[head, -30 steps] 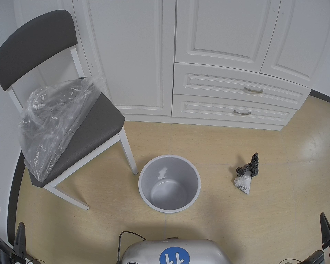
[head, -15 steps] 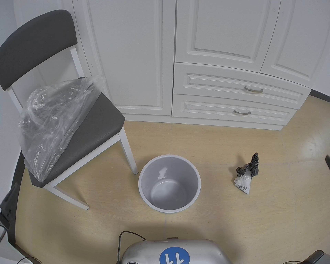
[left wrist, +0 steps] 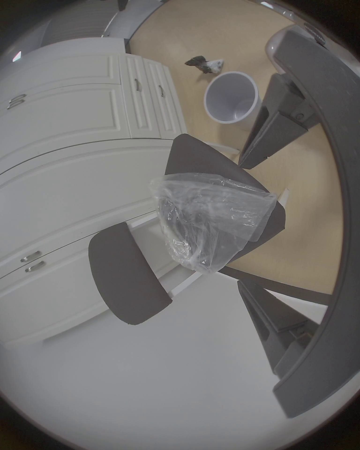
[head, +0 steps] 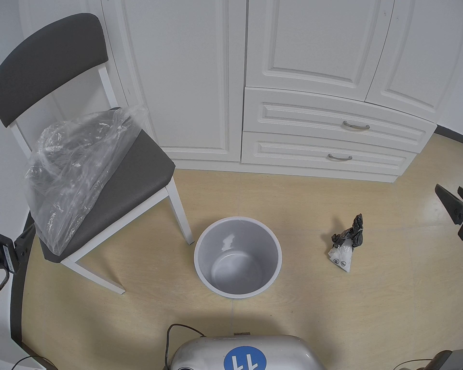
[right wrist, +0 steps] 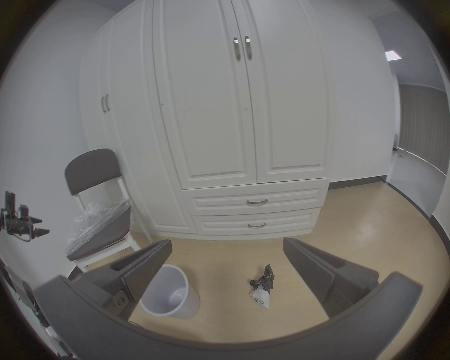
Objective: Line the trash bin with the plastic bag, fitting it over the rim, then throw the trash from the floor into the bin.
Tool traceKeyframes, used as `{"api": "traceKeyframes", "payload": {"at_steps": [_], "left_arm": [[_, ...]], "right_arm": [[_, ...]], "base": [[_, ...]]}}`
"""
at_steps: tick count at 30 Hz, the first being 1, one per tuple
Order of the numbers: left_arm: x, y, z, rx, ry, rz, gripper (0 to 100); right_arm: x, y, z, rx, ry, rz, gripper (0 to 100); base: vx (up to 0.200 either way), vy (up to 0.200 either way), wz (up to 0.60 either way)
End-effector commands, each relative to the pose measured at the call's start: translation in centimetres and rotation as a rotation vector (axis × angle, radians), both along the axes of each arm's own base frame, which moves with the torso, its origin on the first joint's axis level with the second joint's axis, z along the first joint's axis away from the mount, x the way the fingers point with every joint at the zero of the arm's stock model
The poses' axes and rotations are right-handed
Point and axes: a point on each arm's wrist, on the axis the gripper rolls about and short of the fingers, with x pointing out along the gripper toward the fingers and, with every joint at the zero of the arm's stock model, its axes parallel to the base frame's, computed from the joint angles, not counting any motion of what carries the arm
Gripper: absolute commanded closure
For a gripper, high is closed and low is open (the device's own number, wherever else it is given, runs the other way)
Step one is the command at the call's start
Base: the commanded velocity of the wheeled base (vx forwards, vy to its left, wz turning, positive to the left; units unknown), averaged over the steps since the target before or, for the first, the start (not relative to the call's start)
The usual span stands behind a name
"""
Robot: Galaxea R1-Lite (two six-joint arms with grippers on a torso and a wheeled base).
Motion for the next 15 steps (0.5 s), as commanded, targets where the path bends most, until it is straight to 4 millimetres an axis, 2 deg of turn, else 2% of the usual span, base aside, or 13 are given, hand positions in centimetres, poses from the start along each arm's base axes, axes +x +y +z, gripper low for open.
{"api": "traceKeyframes", "payload": {"at_steps": [1, 3, 6, 15], "left_arm": [[1.3, -0.1, 0.0, 0.045, 0.062, -0.007, 0], [1.4, -0.1, -0.2, 0.049, 0.087, -0.008, 0], [1.7, -0.1, -0.7, 0.052, 0.130, -0.011, 0], [3.9, -0.5, -2.5, 0.063, 0.314, -0.036, 0]], "right_arm": [[2.0, 2.2, -0.4, 0.023, 0.032, 0.030, 0], [2.5, 3.3, -0.2, 0.057, 0.009, 0.028, 0], [2.5, 4.0, -0.1, 0.065, -0.004, 0.033, 0], [2.1, 3.9, -0.1, 0.064, -0.007, 0.049, 0]], "base": [[0.000, 0.000, 0.00], [0.000, 0.000, 0.00], [0.000, 0.000, 0.00], [0.000, 0.000, 0.00]]}}
